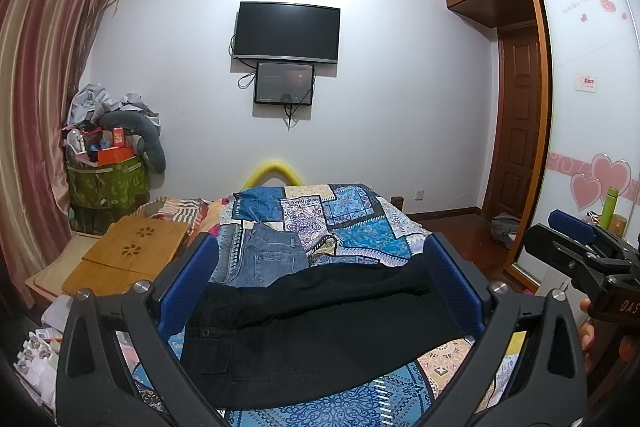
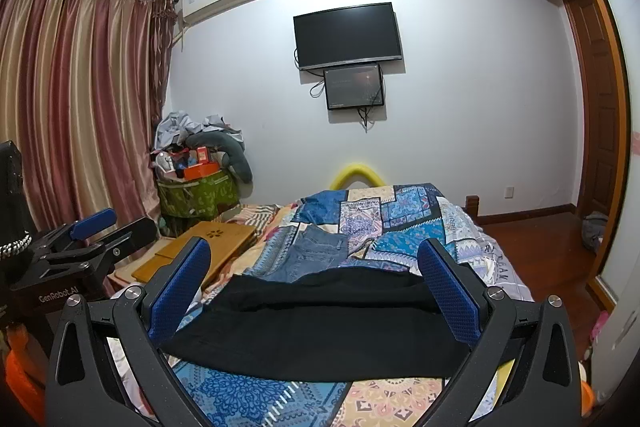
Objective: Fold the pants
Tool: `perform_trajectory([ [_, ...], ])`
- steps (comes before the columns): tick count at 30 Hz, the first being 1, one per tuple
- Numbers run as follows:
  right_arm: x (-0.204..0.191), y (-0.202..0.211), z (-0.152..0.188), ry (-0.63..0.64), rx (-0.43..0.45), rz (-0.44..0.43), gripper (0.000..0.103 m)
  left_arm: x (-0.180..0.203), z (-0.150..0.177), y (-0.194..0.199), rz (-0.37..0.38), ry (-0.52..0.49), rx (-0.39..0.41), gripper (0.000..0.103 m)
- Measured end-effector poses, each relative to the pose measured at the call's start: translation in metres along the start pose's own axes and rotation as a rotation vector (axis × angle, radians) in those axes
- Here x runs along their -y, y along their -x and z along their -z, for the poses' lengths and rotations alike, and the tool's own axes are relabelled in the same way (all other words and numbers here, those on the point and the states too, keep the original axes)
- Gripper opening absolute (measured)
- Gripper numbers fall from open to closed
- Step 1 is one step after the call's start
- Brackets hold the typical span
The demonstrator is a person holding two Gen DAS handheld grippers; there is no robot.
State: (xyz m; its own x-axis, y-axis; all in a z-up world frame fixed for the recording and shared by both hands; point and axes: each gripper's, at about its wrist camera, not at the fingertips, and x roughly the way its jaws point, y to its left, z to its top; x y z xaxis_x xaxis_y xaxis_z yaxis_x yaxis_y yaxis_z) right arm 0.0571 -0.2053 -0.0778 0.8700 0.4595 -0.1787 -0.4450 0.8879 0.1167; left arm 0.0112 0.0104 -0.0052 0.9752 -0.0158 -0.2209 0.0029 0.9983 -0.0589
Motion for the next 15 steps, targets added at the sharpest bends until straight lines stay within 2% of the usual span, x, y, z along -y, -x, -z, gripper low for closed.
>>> perform_trajectory([
  [15, 0.0007, -0.0006, -0.0002, 0.000, 0.000, 0.002, 0.103, -0.0008, 0.0070, -0.0036, 0.001, 0.000, 0.002, 0.103],
])
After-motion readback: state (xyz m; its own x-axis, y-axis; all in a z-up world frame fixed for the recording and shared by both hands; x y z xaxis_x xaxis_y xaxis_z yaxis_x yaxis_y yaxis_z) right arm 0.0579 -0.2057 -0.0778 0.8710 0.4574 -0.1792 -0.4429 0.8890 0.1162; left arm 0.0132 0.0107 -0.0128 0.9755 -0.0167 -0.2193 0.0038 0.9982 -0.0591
